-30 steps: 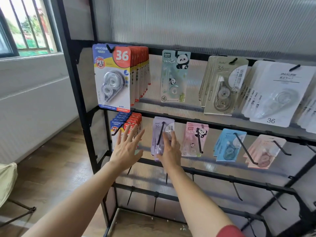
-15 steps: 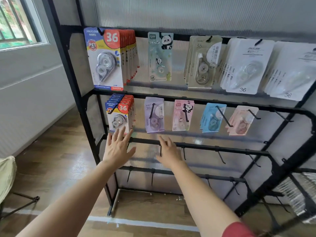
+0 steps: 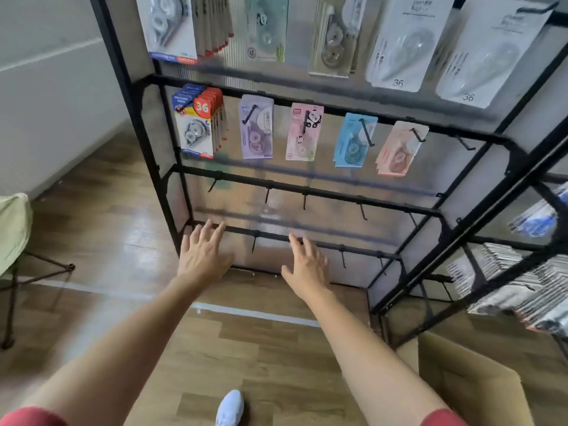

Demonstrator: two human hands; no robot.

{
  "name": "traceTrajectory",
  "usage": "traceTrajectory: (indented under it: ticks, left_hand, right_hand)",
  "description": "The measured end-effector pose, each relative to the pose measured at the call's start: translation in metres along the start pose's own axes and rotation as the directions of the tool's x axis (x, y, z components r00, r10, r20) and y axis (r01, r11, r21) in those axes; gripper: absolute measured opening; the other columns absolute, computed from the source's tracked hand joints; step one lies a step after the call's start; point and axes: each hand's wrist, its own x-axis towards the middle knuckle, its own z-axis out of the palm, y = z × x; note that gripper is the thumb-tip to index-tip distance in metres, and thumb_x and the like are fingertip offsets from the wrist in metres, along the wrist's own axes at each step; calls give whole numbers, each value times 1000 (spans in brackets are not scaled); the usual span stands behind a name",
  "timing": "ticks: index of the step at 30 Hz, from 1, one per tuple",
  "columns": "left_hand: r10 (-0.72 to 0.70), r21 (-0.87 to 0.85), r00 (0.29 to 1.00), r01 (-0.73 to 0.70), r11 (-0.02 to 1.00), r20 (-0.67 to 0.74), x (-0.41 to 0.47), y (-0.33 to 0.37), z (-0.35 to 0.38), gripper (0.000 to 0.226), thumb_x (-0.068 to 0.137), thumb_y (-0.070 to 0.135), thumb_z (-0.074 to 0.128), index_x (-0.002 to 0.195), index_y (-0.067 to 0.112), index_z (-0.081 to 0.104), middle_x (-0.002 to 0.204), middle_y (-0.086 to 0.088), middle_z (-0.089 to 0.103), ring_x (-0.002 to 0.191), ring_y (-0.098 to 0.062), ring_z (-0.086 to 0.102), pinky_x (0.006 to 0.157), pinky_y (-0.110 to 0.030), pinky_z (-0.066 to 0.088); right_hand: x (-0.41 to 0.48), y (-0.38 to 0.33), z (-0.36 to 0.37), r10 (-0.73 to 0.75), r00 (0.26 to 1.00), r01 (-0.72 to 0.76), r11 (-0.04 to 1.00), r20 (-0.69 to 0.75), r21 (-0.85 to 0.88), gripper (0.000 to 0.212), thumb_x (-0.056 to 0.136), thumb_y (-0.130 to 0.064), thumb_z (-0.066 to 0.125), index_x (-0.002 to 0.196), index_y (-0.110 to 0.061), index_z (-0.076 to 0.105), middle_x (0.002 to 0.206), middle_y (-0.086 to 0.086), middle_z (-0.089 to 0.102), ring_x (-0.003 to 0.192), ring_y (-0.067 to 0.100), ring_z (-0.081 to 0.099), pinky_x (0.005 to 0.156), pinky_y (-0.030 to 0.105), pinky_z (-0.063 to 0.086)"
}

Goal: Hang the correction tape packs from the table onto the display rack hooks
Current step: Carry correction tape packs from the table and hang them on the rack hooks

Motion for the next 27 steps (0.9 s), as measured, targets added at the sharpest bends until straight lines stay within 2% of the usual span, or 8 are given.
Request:
traceTrajectory:
  ticks: [3, 7, 12, 18, 27]
  left_hand:
    - [-57, -98, 998, 60, 993, 31, -53, 6, 21, 73, 93, 43, 52, 153, 25, 14, 159, -6, 12, 146, -28, 10, 118, -44, 8]
    - [-155, -120, 987, 158, 980, 32, -120, -15, 27, 73, 91, 42, 56, 152, 24, 19, 159, -9, 15, 144, -30, 13, 117, -45, 12]
    - [-316, -122, 949, 315, 941, 8, -207, -60, 12, 74, 92, 43, 55, 152, 25, 16, 159, -8, 14, 145, -30, 15, 117, -43, 13]
    - [-559, -116, 827, 551, 826, -54, -314, -150, -16, 73, 92, 43, 54, 152, 25, 17, 160, -6, 13, 146, -26, 12, 118, -41, 11]
    - [-761, -141, 630, 748, 648, -153, -476, -315, -80, 71, 93, 42, 52, 152, 25, 16, 160, -6, 11, 147, -26, 11, 118, -41, 8]
  right_hand:
    - [-43, 10, 18, 28, 998, -30, 998, 58, 48, 71, 96, -35, 51, 153, -28, 9, 160, 7, 8, 144, 30, 19, 114, 46, 19]
    - [-93, 4, 43, 12, 990, -27, 994, 140, 105, 72, 95, -36, 51, 153, -28, 10, 160, 8, 10, 144, 29, 17, 115, 48, 16]
    - [-133, -42, 71, -113, 967, 98, 992, 229, 75, 68, 97, -36, 49, 153, -29, 11, 160, 6, 10, 145, 26, 14, 114, 43, 15]
    - [-178, -151, 104, -346, 888, 367, 930, 302, -14, 70, 96, -36, 49, 153, -29, 10, 159, 6, 12, 143, 25, 16, 112, 40, 17]
    - [-285, -363, 180, -607, 729, 632, 774, 317, 30, 70, 93, -33, 50, 153, -27, 13, 159, 8, 17, 144, 24, 16, 113, 41, 15]
